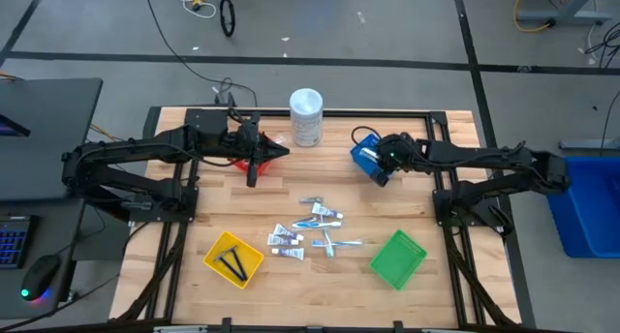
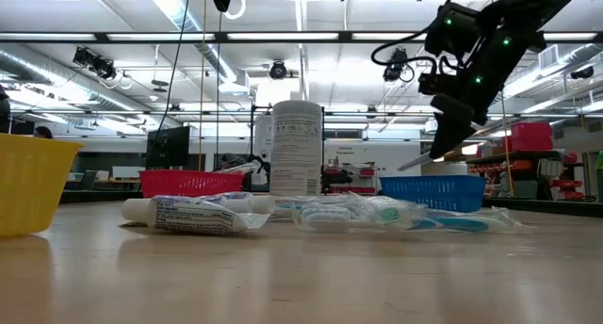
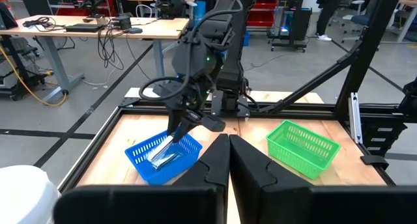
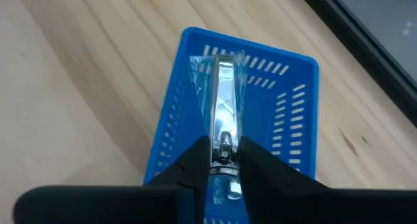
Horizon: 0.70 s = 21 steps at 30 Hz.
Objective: Pick & Place Travel size toiletries
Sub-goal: Put the silver nail clipper into the blue basket, then put the white toothpaste into the green basket
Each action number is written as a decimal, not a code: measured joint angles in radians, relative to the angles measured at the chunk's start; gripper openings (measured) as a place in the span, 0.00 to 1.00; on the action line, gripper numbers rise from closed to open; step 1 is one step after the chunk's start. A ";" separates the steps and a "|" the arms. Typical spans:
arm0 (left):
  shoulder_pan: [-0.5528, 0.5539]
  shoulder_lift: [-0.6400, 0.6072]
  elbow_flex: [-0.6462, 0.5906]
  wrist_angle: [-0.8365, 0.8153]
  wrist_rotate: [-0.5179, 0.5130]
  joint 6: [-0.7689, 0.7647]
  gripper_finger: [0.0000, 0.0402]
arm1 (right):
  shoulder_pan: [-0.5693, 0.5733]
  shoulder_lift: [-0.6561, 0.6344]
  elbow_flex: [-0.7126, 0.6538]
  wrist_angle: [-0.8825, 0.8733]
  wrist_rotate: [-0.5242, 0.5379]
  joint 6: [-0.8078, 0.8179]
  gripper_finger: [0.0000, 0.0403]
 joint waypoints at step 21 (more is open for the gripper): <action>0.000 0.000 0.000 0.000 0.000 0.004 0.03 | 0.019 0.000 0.000 0.146 -0.109 0.006 0.55</action>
